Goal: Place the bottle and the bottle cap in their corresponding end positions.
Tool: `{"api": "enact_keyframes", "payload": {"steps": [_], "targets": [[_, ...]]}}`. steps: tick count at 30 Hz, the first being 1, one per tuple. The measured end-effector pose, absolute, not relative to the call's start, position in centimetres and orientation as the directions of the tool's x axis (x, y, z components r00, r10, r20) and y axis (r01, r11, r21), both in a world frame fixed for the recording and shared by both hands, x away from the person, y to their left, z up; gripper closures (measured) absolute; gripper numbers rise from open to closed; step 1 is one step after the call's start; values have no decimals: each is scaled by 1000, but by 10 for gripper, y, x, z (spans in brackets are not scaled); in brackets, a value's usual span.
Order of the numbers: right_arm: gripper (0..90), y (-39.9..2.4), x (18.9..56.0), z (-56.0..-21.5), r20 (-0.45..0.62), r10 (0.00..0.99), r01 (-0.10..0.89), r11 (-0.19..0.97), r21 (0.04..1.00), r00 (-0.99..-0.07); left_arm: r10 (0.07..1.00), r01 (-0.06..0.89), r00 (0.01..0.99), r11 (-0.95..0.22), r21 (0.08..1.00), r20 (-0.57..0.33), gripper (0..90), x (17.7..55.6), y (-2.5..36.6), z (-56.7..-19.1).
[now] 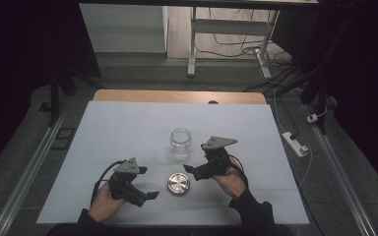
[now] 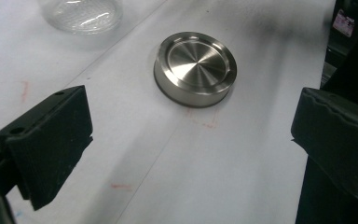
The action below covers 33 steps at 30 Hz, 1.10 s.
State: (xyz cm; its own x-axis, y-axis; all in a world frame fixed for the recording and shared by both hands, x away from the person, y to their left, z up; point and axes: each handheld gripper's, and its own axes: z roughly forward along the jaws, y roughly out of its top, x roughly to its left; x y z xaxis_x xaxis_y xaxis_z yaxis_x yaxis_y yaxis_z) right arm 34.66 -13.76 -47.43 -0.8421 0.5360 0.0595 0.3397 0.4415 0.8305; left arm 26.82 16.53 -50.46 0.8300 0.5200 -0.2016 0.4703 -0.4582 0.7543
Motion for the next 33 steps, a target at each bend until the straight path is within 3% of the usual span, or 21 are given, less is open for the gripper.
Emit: {"api": "enact_keyframes", "payload": {"steps": [33], "targets": [[0,-192,304,-467,42,597,357,421,834,-801,643,521,736,-342,782,-209,0,230,235,-503]]}}
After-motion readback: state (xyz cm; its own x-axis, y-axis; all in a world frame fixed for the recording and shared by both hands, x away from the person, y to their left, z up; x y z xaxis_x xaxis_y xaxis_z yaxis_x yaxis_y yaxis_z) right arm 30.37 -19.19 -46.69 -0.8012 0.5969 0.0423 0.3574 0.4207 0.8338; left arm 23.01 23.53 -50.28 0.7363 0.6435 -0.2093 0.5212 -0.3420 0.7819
